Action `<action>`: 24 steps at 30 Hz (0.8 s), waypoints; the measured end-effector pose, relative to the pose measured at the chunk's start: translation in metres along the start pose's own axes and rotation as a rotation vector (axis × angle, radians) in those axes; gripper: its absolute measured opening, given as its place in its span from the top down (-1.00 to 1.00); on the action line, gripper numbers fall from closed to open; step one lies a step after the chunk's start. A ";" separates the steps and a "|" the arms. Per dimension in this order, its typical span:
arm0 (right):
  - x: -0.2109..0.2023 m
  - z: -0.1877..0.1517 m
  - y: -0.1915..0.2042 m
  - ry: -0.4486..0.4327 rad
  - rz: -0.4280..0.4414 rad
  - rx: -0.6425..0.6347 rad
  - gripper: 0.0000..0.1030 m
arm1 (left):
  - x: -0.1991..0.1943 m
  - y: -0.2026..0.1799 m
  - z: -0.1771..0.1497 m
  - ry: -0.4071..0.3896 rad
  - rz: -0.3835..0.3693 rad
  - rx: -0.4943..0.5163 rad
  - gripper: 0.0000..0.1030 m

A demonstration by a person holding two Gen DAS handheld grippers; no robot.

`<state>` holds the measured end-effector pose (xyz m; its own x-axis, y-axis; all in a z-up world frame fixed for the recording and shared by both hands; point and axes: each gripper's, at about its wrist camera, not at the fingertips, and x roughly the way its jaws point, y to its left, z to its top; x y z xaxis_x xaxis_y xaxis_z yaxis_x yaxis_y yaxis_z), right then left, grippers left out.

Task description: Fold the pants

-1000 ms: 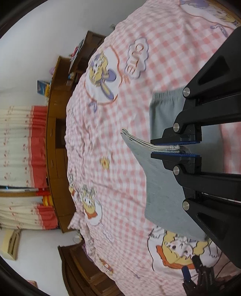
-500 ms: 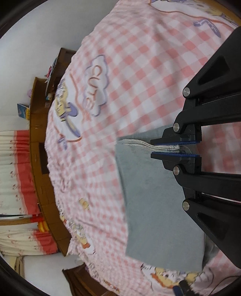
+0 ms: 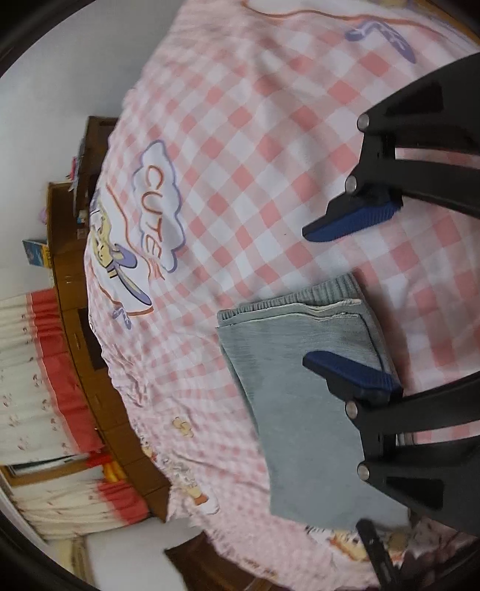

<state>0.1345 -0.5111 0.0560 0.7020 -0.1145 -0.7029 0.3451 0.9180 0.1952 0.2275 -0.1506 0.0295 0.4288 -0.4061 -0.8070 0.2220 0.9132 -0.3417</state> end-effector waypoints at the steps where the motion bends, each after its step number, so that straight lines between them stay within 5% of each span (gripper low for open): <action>1: 0.003 -0.001 0.000 0.012 -0.006 -0.002 -0.22 | 0.002 0.000 0.000 0.003 -0.013 -0.003 -0.63; 5: 0.027 -0.009 0.001 0.078 0.013 -0.019 -0.22 | 0.008 -0.008 -0.001 0.013 -0.057 0.022 -0.54; 8: 0.038 -0.012 0.002 0.088 0.046 0.004 -0.18 | 0.014 -0.015 -0.003 0.037 -0.068 0.042 0.04; 9: 0.039 -0.012 0.003 0.084 0.063 0.014 0.01 | 0.017 -0.019 -0.004 0.047 -0.082 0.049 0.31; 15: 0.030 -0.006 0.010 0.036 0.051 -0.002 0.68 | 0.014 -0.025 -0.006 0.030 -0.064 0.063 0.34; 24: -0.004 0.008 0.038 -0.076 0.014 -0.132 0.75 | -0.014 0.002 0.001 -0.006 -0.070 -0.017 0.22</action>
<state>0.1499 -0.4787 0.0719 0.7533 -0.1247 -0.6457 0.2533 0.9612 0.1098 0.2225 -0.1434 0.0410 0.4184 -0.4688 -0.7780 0.2365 0.8832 -0.4050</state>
